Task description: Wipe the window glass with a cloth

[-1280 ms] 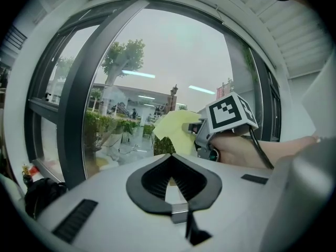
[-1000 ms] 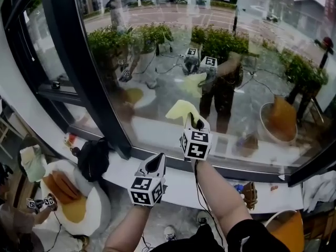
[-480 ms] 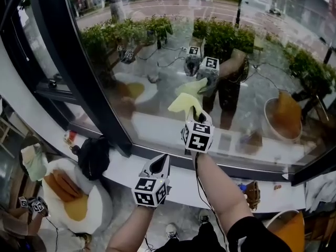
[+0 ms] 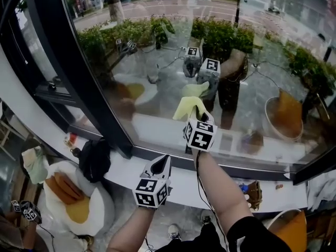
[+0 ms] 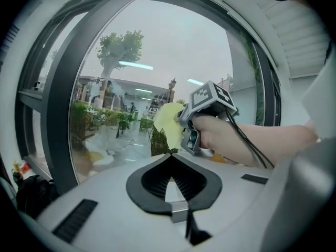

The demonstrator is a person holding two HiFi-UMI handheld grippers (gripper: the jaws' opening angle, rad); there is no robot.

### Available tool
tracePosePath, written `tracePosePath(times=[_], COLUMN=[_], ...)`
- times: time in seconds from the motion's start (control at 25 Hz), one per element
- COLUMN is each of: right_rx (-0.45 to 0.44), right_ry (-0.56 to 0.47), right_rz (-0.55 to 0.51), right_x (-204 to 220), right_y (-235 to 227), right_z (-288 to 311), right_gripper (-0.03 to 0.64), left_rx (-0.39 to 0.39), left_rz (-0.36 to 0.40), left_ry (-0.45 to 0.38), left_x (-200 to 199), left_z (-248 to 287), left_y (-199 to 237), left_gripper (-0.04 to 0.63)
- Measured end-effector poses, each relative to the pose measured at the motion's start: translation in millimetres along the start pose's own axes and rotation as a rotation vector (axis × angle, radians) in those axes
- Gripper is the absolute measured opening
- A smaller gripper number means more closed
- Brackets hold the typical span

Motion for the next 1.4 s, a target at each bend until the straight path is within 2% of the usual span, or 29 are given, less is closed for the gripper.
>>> tracePosePath(times=[0.28, 0.64, 1.04, 1.4], right_rx=[0.032, 0.056, 0.108, 0.190], right_ry=[-0.004, -0.012, -0.026, -0.042], right_rz=[0.020, -0.002, -0.016, -0.030], right_x=[0, 2, 4, 1], right_y=[-21, -60, -122, -189], right_z=[-2, -20, -45, -77], right_gripper=[0.032, 0.034, 0.034, 0.034], left_rx=[0.020, 0.082, 0.177, 0.270], left_rz=[0.011, 0.025, 0.035, 0.052], left_ry=[0.014, 0.031, 0.073, 0.094], left_x=[3, 8, 24, 31], left_z=[7, 29, 66, 95], left_y=[-7, -42, -90, -142], left_gripper=[0.006, 0.006, 0.006, 0.006])
Point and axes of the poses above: the fingertips, and each gripper's own axes: z forward along the fingers, y to its left, x out of its underside, the point moved 6 cm from there along -z, backward along the fingers, and after that the axes turned 6 degrees about -z, right-handed, at the moved point
